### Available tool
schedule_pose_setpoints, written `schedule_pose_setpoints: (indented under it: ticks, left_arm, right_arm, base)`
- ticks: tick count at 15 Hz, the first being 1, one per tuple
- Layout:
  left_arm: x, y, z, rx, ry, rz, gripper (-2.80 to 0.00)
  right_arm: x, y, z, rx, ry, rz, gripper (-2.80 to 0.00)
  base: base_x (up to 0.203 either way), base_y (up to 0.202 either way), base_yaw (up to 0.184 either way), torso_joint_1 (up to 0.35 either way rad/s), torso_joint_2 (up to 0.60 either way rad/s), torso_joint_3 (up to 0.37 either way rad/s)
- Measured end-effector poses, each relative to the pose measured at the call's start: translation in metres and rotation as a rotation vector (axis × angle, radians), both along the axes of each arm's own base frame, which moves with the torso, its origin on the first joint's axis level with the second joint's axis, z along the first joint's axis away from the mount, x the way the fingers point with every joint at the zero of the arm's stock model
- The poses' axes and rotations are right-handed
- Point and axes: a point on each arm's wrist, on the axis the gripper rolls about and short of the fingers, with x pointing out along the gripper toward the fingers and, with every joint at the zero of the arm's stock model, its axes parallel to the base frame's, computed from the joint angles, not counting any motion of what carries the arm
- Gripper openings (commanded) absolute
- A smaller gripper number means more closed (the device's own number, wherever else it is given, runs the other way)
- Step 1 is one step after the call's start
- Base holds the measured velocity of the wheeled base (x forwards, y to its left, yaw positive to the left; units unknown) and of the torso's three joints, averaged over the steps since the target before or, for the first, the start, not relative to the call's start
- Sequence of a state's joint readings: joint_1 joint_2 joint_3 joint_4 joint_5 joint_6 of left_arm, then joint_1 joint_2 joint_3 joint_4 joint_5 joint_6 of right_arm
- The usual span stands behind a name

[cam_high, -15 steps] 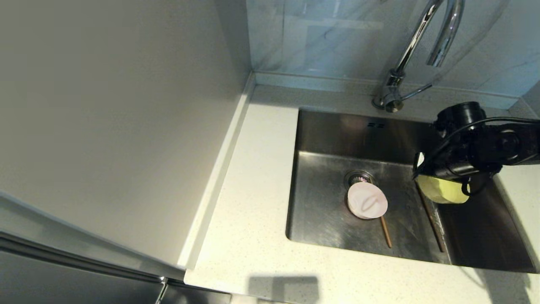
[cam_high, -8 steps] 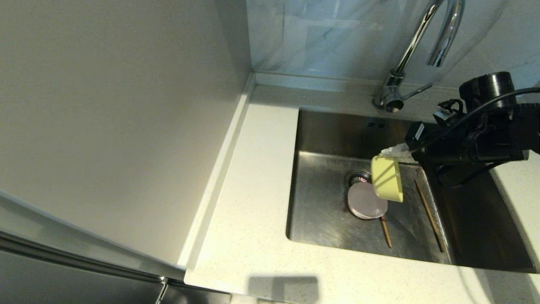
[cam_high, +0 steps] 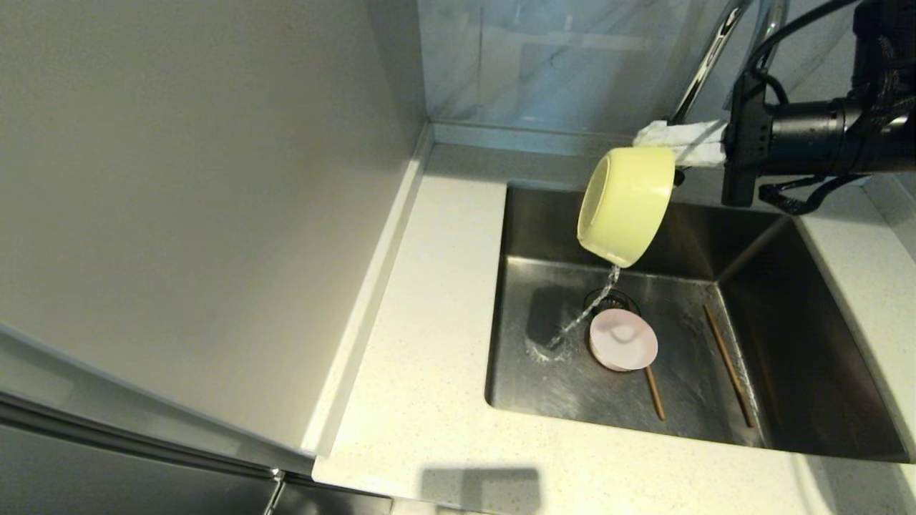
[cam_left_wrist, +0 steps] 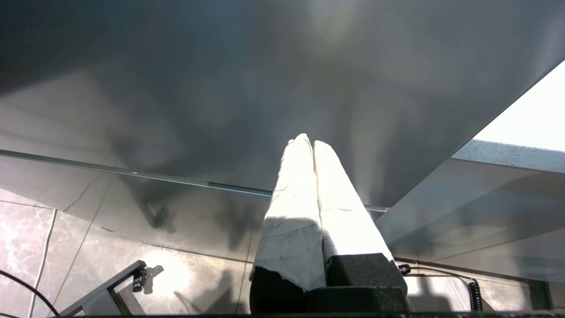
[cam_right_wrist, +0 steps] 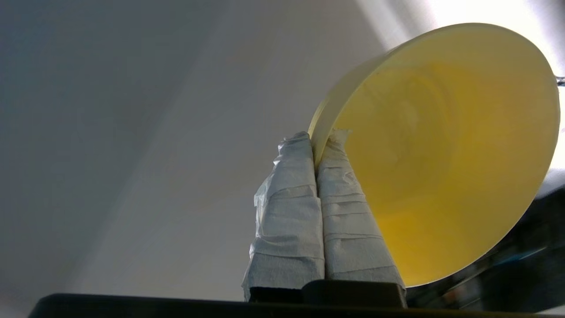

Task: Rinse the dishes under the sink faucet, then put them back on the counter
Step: Put a bowl back to the table from the sink

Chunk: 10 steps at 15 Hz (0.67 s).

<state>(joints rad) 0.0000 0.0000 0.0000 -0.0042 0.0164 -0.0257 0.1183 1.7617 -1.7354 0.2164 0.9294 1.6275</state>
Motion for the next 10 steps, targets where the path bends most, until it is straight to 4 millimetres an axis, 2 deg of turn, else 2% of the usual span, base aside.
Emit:
schedule_pose_setpoints:
  ticks: [2,6,7,10]
  left_arm:
    - [0.000,0.000,0.000,0.000,0.000,0.000,-2.80]
    - [0.000,0.000,0.000,0.000,0.000,-0.001,-2.80]
    - [0.000,0.000,0.000,0.000,0.000,0.000,-2.80]
    - [0.000,0.000,0.000,0.000,0.000,0.000,-2.80]
  right_arm:
    - [0.000,-0.002,0.011,0.077,0.073,0.014,-2.80]
    - [0.009,-0.006,-0.014,0.079,0.181,0.003,-2.80]
    - [0.009,-0.008,-0.008,0.087,0.168,0.002,-2.80]
    - [0.000,-0.020,0.036,0.174,0.123,0.005,-2.80]
  base:
    - [0.000,0.000,0.000,0.000,0.00,0.000]
    - [0.000,0.000,0.000,0.000,0.00,0.000]
    - [0.000,0.000,0.000,0.000,0.00,0.000]
    - [0.000,0.000,0.000,0.000,0.00,0.000]
